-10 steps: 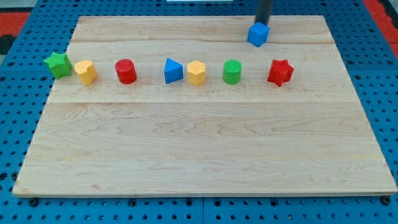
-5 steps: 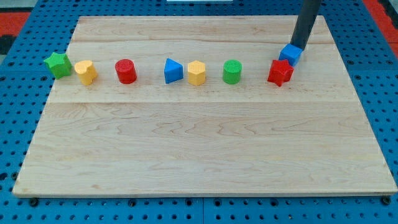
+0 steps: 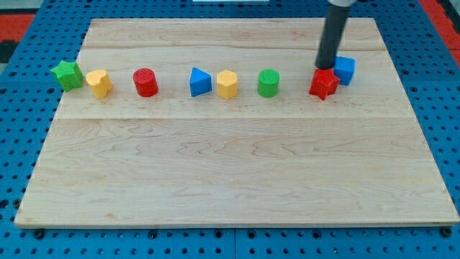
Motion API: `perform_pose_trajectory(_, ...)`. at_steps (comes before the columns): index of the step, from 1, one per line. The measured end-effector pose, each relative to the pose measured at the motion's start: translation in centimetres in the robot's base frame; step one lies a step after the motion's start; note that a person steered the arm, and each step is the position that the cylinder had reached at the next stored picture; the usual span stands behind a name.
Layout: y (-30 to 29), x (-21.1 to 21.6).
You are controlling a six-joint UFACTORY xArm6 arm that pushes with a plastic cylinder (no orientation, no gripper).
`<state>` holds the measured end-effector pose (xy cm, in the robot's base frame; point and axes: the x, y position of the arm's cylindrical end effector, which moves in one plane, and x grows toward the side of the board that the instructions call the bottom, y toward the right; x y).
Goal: Move the cube at the center right of the board
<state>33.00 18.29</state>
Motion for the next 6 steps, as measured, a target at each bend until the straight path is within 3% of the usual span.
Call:
perform_pose_trajectory(2, 3.6, -1.1)
perform_pose_trajectory(5, 7.4, 2.8)
perform_pose_trajectory(6, 10.5, 0.6)
